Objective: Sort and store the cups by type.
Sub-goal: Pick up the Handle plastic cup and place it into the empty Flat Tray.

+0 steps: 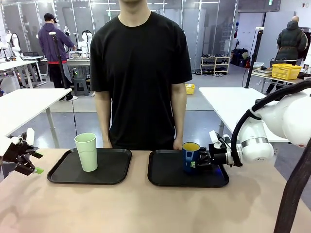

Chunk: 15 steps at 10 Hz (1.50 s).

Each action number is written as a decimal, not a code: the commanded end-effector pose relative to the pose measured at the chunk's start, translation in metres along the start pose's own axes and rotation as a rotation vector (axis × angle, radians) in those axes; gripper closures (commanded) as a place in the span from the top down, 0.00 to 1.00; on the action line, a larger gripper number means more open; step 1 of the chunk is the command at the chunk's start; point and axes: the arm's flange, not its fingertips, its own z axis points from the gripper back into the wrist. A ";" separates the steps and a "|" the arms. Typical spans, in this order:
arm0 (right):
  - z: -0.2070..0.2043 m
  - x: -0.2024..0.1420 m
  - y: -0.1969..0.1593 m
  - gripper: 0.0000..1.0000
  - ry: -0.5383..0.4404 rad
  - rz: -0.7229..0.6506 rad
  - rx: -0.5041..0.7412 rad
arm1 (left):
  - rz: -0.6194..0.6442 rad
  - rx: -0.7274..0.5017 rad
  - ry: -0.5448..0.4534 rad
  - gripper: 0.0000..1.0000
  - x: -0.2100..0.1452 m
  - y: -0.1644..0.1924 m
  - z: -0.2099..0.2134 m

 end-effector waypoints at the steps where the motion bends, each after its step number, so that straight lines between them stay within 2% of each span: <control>1: -0.001 0.001 -0.010 0.80 0.006 -0.035 -0.011 | -0.011 -0.001 -0.007 1.00 0.000 0.001 0.001; 2: -0.001 0.000 -0.009 0.93 0.003 -0.035 -0.006 | -0.011 -0.001 -0.007 1.00 0.000 0.001 0.001; 3: 0.000 -0.001 -0.008 0.99 0.006 -0.038 -0.012 | -0.011 -0.001 -0.007 1.00 0.000 0.001 0.001; 11: 0.037 -0.002 0.016 1.00 0.043 -0.057 -0.087 | -0.011 -0.001 -0.007 1.00 0.000 0.001 0.001; 13: 0.056 0.010 0.033 1.00 0.129 -0.081 -0.122 | -0.011 -0.001 -0.007 1.00 0.000 0.001 0.001; 15: 0.074 0.028 0.050 1.00 0.281 -0.099 -0.195 | -0.011 -0.001 -0.007 1.00 0.000 0.001 0.001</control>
